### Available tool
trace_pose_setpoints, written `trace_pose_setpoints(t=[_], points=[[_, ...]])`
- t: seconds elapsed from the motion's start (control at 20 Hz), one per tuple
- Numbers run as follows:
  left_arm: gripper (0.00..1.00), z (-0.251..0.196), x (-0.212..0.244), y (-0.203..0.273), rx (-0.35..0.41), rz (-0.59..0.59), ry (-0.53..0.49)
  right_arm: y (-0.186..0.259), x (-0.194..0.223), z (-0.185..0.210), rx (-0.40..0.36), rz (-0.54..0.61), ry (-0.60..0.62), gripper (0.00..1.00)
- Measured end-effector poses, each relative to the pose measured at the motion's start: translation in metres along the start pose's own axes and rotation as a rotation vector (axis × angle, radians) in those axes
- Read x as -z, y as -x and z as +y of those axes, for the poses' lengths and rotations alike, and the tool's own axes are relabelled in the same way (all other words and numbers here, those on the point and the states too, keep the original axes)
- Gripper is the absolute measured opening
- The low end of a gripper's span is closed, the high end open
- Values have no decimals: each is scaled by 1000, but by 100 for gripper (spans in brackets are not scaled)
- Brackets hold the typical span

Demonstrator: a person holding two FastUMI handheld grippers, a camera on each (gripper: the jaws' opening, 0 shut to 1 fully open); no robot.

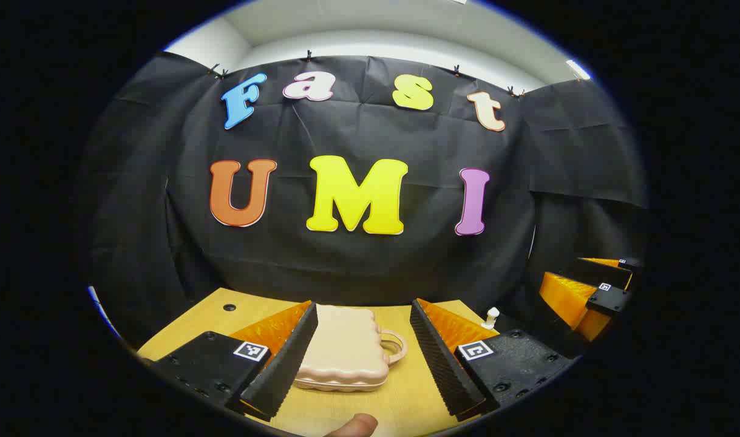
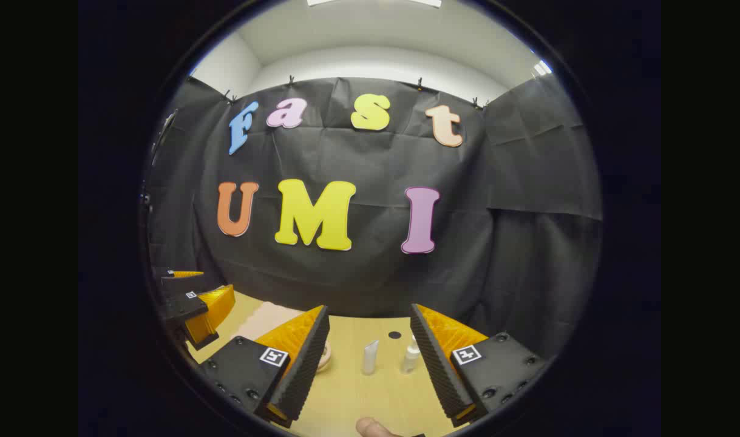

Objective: First open the suitcase, pack the skin care products into it, and then close the suitcase.

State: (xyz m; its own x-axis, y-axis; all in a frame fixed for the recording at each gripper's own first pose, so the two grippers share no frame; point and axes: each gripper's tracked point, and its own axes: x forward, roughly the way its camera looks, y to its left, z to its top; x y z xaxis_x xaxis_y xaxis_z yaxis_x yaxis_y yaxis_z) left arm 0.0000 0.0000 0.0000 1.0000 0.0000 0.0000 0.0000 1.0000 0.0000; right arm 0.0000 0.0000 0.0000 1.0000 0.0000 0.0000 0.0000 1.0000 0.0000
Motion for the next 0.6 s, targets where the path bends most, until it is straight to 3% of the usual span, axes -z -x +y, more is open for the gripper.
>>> trace_pose_setpoints(t=[0.6], points=[[97, -14, 3, -27, -53, 9, -18, -31, 9, -5, -60, 32, 31, 80]])
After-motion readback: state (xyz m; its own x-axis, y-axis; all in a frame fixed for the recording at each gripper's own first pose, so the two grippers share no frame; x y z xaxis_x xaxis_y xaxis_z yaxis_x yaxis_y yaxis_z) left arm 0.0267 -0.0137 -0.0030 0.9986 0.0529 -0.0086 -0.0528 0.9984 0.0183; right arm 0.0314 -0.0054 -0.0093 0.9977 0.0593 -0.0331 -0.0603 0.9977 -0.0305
